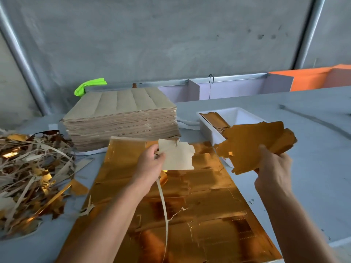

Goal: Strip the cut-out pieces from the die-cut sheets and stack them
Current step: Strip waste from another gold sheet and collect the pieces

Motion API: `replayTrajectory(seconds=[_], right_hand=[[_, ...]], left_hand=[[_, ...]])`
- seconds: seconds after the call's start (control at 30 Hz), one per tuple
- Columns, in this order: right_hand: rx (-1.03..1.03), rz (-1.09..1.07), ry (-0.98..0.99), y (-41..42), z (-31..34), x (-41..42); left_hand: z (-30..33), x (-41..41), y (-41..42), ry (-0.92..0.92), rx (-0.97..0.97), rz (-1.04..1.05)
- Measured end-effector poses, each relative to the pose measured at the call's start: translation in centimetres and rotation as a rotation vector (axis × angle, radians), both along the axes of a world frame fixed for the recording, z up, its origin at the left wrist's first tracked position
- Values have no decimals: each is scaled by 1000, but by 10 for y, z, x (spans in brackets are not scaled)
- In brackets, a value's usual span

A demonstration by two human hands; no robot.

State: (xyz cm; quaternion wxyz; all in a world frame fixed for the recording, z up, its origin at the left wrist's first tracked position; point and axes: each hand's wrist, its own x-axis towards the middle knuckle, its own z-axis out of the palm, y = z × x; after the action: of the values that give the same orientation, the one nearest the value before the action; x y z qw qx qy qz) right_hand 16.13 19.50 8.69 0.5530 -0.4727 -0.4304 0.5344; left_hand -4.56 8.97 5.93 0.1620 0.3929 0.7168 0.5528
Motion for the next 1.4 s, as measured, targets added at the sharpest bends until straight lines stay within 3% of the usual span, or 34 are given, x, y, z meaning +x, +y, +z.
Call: replayTrajectory(seconds=[0.23, 0.33, 0.4, 0.5, 0.67, 0.73, 0.93, 1.2, 1.27, 1.4], right_hand=[[0, -20, 142, 1, 2, 2], [-39, 39, 147, -1, -1, -8], [-48, 54, 132, -5, -4, -15], [-57, 30, 124, -9, -9, -24], [-99, 18, 103, -19, -11, -37], [-125, 40, 108, -24, -11, -40], [-196, 70, 158, -26, -5, -37], [-129, -94, 79, -1, 4, 4], [-80, -140, 32, 0, 4, 12], [4, -128, -31, 0, 2, 11]], left_hand=[[0, -2, 1, 2, -20, 99], [-2, 9, -1, 392, -104, 156], [-8, 23, -3, 682, -142, 22], [-19, 46, -2, 784, -253, -119], [-41, 78, 15, 886, -406, 27], [-47, 86, 24, 885, -460, 83], [-51, 82, 31, 764, -301, 201], [-51, 40, 11, 724, -473, 281], [-45, 29, 7, 688, -484, 217], [-18, 15, -4, 463, -400, -129]])
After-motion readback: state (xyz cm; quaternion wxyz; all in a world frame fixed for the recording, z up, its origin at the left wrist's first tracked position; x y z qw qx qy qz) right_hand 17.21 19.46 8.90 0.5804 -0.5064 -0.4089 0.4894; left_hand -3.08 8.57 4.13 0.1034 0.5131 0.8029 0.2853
